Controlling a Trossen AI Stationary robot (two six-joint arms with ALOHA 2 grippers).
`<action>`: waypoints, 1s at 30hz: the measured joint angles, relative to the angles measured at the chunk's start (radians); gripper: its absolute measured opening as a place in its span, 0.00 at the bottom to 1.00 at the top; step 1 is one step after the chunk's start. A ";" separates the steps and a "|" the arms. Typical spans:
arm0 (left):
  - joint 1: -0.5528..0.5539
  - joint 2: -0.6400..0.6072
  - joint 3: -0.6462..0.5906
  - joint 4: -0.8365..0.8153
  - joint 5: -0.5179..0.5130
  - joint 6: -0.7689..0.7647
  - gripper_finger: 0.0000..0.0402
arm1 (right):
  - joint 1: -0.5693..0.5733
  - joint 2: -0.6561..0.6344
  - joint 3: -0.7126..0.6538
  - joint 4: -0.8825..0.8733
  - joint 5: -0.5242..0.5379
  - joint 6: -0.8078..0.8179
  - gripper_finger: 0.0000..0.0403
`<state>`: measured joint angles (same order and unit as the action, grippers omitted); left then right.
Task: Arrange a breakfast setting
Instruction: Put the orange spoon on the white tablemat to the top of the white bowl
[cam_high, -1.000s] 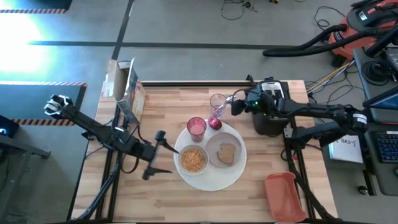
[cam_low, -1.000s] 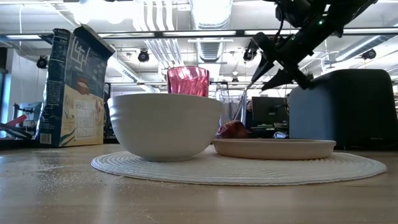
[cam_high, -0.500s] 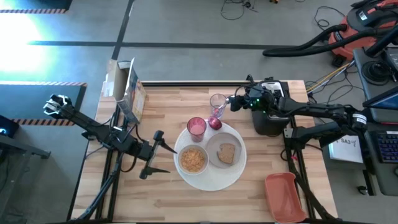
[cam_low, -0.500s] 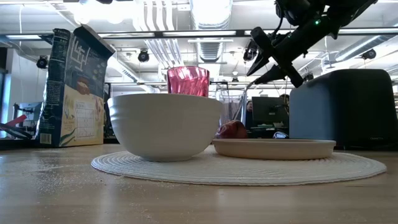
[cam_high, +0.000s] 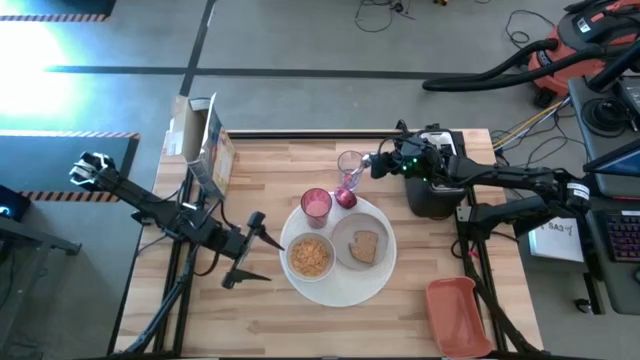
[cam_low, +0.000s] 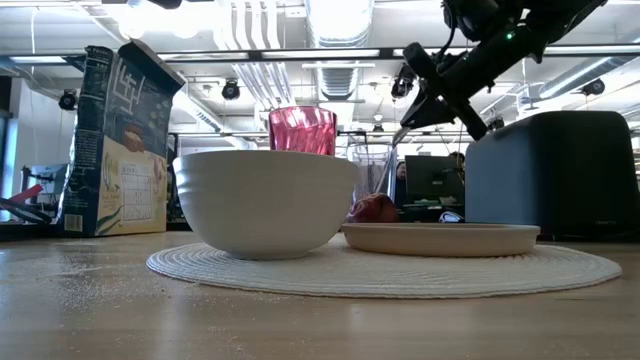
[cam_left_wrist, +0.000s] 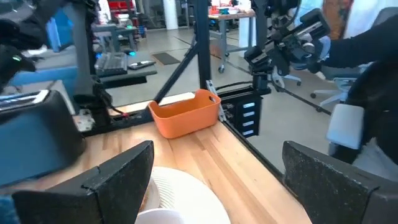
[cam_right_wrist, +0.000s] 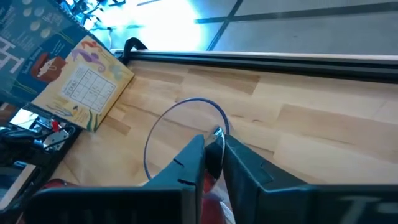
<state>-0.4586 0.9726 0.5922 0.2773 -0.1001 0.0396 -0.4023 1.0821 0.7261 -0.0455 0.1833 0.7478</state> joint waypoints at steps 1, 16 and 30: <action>0.004 0.000 0.000 -0.004 0.017 -0.004 0.84 | 0.000 0.000 0.000 0.003 0.000 0.000 0.10; 0.022 0.001 0.000 -0.020 0.086 -0.004 0.84 | -0.001 0.000 0.000 0.146 -0.097 0.009 0.08; 0.022 -0.010 0.000 -0.009 0.057 0.004 0.84 | 0.000 -0.001 0.122 -0.078 -0.140 -0.120 0.08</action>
<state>-0.4366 0.9628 0.5922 0.2681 -0.0429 0.0440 -0.4023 1.0809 0.8480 -0.1233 0.0434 0.6278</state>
